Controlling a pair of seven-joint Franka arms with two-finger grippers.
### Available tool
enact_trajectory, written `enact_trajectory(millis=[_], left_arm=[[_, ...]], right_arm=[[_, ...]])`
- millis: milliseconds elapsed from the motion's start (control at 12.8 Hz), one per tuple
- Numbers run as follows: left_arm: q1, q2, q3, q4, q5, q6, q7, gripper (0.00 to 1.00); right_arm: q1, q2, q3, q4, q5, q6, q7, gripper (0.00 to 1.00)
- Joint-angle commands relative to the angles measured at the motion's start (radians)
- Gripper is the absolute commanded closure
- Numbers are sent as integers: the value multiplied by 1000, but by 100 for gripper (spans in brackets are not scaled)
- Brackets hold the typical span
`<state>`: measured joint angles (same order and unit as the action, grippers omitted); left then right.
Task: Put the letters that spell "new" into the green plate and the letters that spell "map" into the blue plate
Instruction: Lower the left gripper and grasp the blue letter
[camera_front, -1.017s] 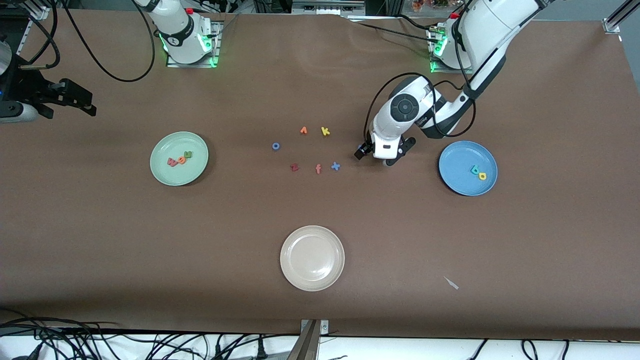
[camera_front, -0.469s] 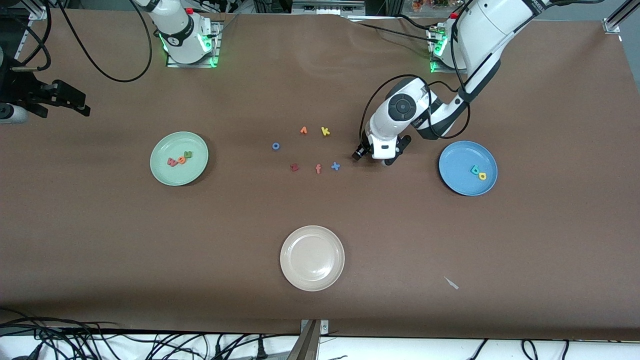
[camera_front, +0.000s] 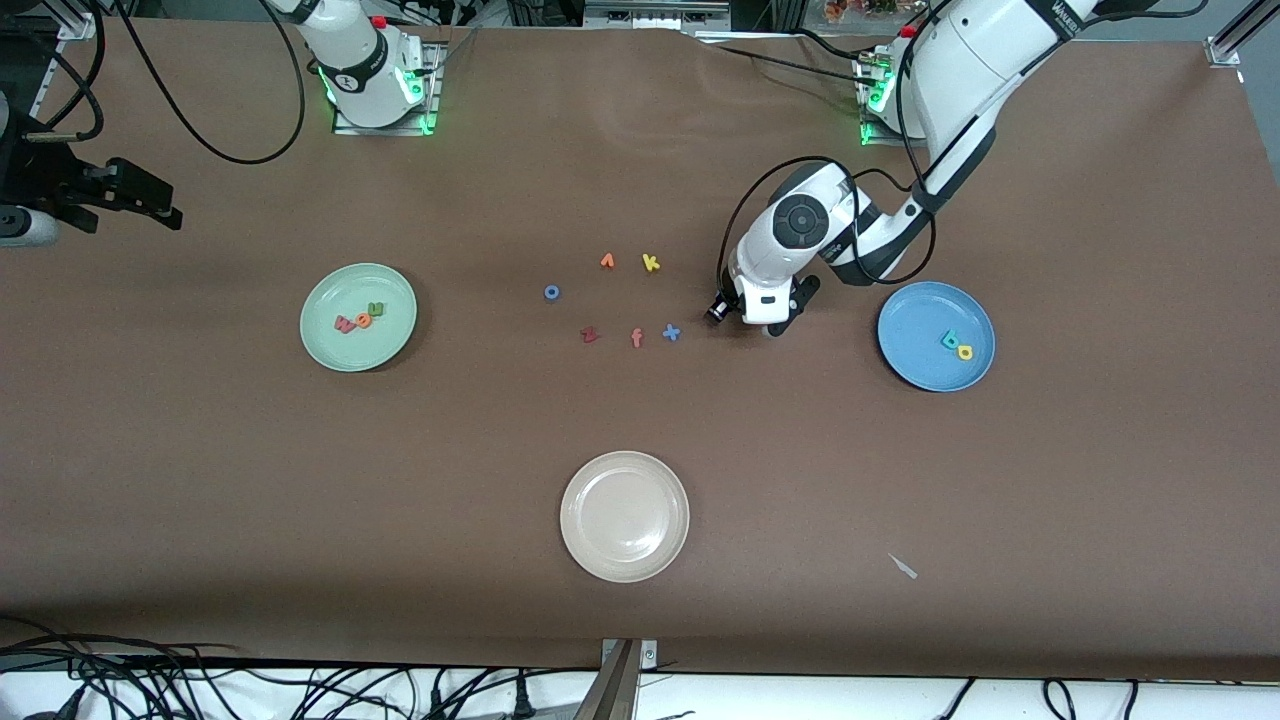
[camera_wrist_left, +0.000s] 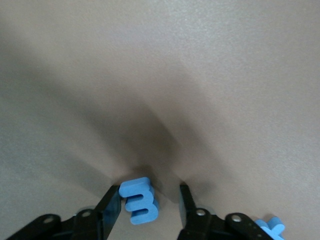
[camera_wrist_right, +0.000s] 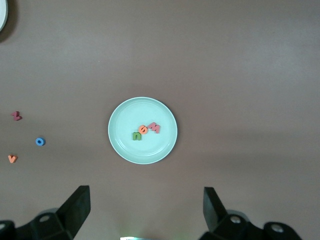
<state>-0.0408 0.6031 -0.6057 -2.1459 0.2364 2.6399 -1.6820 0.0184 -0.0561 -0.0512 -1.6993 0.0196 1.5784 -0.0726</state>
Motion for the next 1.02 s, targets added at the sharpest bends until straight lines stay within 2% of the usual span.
enact_trajectory(millis=[0,391,782,939], left_arm=[[-25,18,21,12,37,5,-27,59],[-27,17,21,12,57,0,-18,88],[-10,-15,14,15,144,-12,-16,93],[-1,-55,9,15,144,-58,62,95]], right_arm=[[-3,4,2,17,16,-21,13,0],[-3,4,2,18,16,-20,13,0],[5,4,13,21,16,-18,13,0],[5,7,11,24,16,-6,13,0]])
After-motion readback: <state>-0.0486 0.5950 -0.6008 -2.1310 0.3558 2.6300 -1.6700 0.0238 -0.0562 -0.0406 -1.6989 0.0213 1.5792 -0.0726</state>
